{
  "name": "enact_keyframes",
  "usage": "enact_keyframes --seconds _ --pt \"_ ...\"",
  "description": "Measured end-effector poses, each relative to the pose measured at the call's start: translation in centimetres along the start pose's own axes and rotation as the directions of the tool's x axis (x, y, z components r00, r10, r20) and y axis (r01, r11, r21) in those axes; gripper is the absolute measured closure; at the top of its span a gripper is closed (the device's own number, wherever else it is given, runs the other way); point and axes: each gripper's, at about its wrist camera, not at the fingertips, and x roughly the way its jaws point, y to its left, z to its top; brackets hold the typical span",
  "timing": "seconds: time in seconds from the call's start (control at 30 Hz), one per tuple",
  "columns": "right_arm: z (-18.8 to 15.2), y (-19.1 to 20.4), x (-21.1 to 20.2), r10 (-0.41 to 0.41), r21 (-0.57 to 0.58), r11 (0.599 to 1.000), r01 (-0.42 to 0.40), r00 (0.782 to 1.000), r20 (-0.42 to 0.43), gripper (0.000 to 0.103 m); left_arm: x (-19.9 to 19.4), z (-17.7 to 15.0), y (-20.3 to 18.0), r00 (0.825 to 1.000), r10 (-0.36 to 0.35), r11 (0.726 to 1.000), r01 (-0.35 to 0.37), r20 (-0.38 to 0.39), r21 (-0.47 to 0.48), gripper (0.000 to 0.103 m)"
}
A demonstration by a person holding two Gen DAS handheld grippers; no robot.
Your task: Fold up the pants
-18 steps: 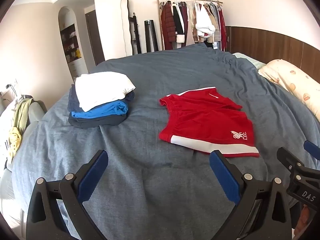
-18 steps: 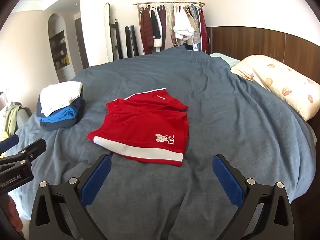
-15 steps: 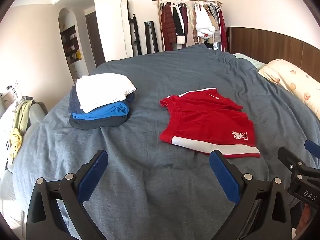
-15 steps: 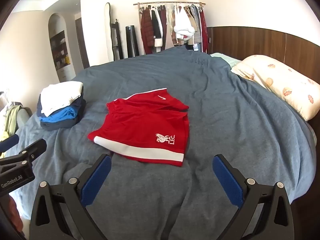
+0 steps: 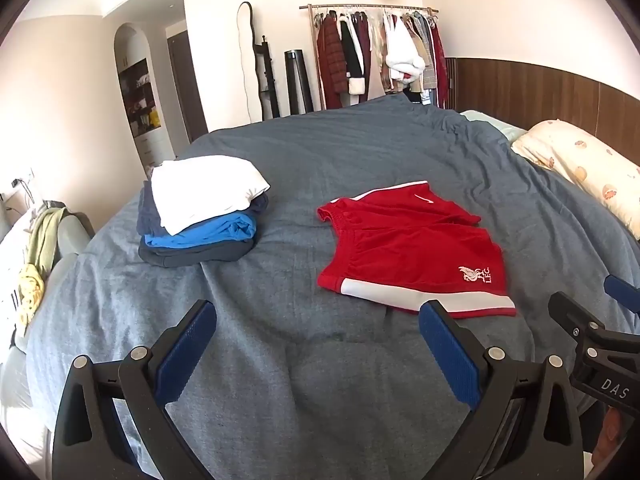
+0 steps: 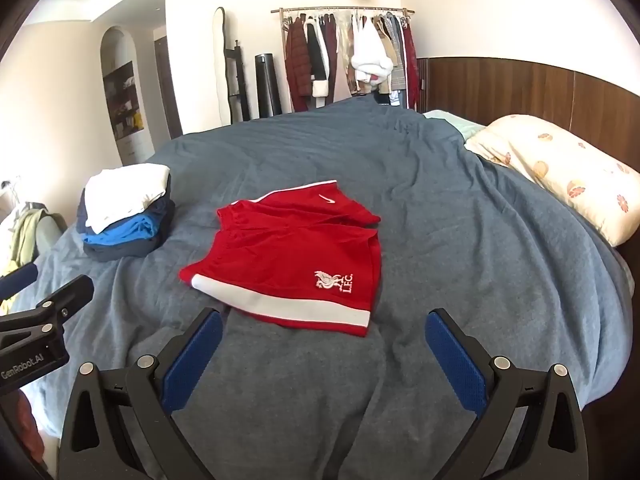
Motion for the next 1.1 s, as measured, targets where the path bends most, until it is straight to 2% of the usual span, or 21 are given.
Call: enact_keyframes --seconds 1.1 --pt "0.6 0.3 -1.2 0.013 -0.018 1.0 -0.013 1.0 0.023 0.0 -1.4 0.6 0.8 1.0 0.002 1.0 -0.002 0.023 -0.011 0.0"
